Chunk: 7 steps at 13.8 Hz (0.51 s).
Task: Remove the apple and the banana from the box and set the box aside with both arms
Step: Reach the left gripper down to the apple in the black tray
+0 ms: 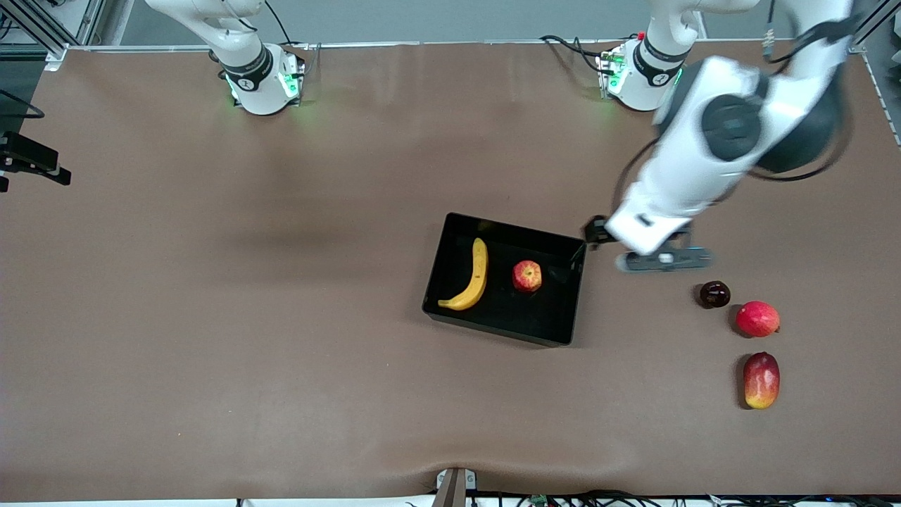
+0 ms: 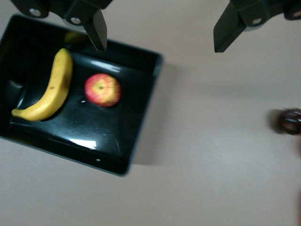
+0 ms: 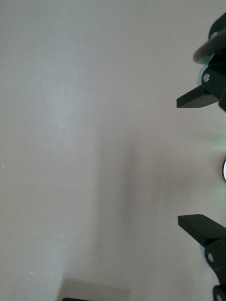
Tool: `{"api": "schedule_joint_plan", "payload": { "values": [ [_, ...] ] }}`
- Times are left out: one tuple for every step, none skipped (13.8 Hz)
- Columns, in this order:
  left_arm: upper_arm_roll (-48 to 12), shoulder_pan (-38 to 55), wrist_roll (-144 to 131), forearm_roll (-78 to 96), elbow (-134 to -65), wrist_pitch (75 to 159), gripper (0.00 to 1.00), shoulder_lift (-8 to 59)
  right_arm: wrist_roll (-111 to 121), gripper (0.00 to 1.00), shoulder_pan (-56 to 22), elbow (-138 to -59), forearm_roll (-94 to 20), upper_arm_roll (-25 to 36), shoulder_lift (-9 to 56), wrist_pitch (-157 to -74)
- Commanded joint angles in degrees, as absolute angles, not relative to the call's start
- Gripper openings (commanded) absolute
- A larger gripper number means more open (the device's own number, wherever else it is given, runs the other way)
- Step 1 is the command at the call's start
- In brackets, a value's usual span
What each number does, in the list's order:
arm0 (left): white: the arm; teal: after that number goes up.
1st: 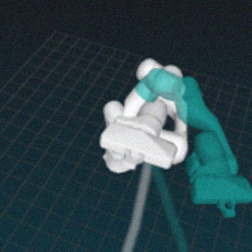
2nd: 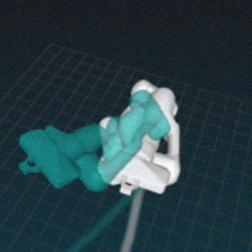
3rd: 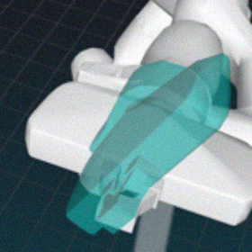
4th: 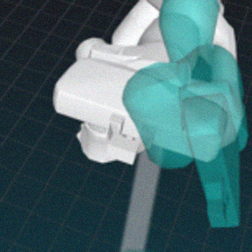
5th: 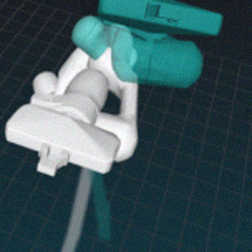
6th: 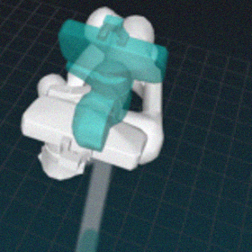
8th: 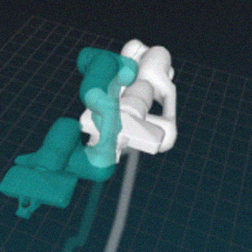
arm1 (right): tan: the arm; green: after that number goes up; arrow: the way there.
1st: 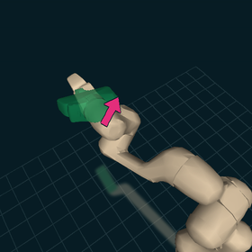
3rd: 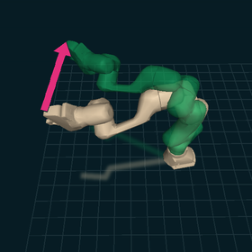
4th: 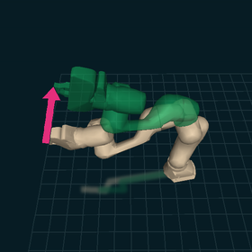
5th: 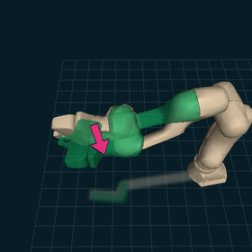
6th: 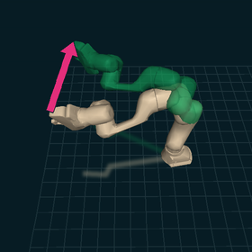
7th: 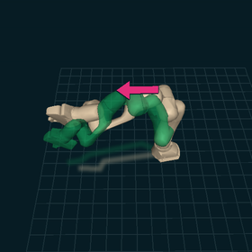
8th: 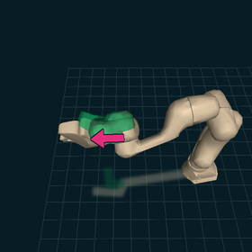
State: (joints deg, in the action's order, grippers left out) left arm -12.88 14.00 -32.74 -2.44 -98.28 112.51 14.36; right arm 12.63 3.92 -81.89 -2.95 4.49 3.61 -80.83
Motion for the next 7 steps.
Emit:
{"api": "schedule_joint_plan", "payload": {
  "values": [
    [-12.6, 18.4, -45.2, -3.0, -99.9, 118.9, 1.00, 19.1, 12.2, 1.00, 4.7, -82.1, -2.2, 4.0, 3.4, -81.0],
    [-12.6, 19.3, -49.7, -3.0, -99.9, 121.3, 1.00, 21.2, 12.2, 1.00, 4.7, -82.1, -2.1, 4.0, 3.4, -81.1],
    [-12.6, 19.6, -52.9, -3.0, -99.9, 124.2, 1.00, 22.9, 12.2, 1.00, 4.7, -82.1, -2.2, 4.0, 3.4, -81.2],
    [-12.6, 20.4, -55.3, -3.0, -99.9, 126.1, 1.00, 24.9, 12.2, 1.00, 4.7, -82.1, -2.2, 4.0, 3.4, -81.1],
    [-12.4, 21.0, -57.5, -3.0, -99.8, 127.6, 1.00, 26.8, 12.2, 1.00, 4.7, -82.1, -2.2, 4.0, 3.4, -81.1],
    [-12.3, 21.2, -59.9, -3.0, -99.7, 128.7, 1.00, 28.7, 12.2, 1.00, 4.7, -82.1, -2.2, 4.0, 3.4, -81.1],
    [-12.4, 21.1, -61.4, -3.0, -99.6, 129.8, 1.00, 30.0, 12.2, 1.00, 4.7, -82.1, -2.2, 4.0, 3.4, -81.1]
  ]
}}
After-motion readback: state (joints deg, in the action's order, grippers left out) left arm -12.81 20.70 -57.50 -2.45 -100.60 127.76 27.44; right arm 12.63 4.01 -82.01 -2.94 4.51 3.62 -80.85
